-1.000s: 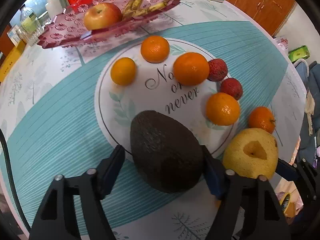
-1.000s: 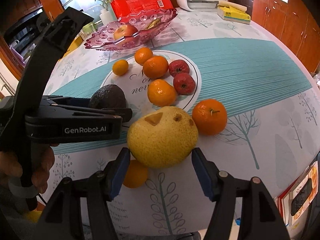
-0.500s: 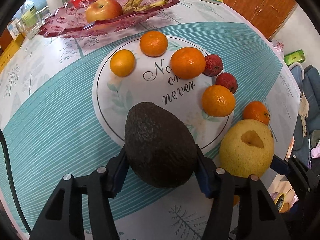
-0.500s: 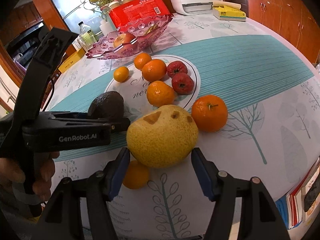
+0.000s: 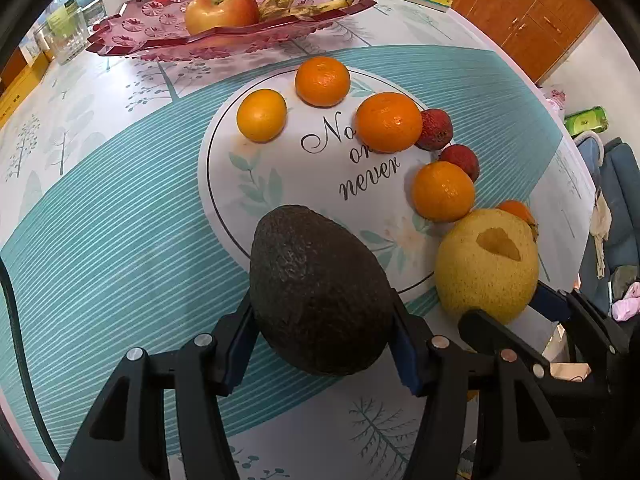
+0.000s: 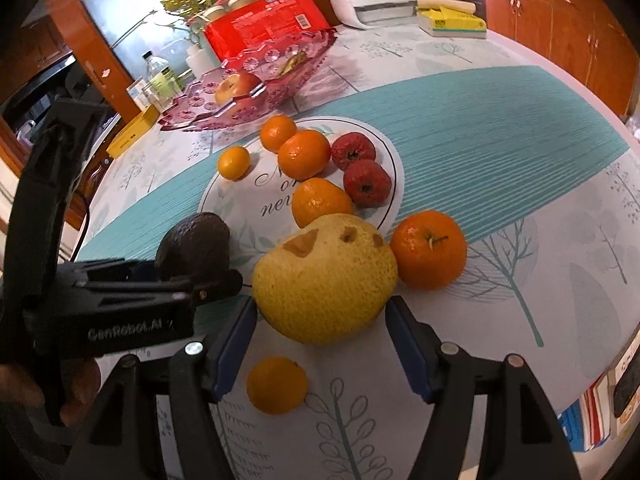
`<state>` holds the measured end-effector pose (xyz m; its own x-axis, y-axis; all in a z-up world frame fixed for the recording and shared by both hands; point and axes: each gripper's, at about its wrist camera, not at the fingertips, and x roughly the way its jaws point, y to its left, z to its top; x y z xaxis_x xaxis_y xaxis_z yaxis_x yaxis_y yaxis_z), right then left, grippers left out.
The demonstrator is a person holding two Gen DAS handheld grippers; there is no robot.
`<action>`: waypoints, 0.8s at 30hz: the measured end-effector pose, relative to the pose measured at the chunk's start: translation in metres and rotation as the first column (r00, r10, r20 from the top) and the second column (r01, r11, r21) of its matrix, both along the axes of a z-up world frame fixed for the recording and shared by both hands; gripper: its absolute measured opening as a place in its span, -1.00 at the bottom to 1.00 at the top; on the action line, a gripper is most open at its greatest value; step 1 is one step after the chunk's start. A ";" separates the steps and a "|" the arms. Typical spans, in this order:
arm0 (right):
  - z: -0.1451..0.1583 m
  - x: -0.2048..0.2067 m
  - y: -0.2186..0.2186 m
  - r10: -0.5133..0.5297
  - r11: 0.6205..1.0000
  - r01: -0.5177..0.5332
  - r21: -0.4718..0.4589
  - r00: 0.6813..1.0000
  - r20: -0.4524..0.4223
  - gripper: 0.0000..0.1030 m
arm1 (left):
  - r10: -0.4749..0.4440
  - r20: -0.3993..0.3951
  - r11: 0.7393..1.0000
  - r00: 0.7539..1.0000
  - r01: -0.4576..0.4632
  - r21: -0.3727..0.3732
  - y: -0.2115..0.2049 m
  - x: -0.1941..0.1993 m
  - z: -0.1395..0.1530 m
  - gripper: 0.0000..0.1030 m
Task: Organize fruits
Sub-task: 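Grasp the dark avocado with the left tool while the right tool grasps the yellow pear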
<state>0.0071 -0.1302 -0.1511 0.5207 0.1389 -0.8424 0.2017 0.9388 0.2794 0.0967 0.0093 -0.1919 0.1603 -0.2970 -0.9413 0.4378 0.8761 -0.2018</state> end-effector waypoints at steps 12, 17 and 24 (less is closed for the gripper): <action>-0.004 0.007 -0.006 -0.051 0.997 0.051 0.059 0.999 0.002 0.43 | -0.007 -0.030 1.000 1.000 0.007 0.001 0.013 0.010 0.001 0.13; -0.001 0.005 -0.018 -0.099 0.986 0.094 0.137 0.995 0.033 0.44 | -0.010 -0.036 1.000 0.999 0.010 0.006 0.015 0.015 0.002 0.13; -0.001 0.021 -0.013 -0.114 0.987 0.114 0.112 0.993 -0.005 0.45 | -0.004 -0.031 1.000 0.999 0.004 0.022 0.009 0.014 0.001 0.12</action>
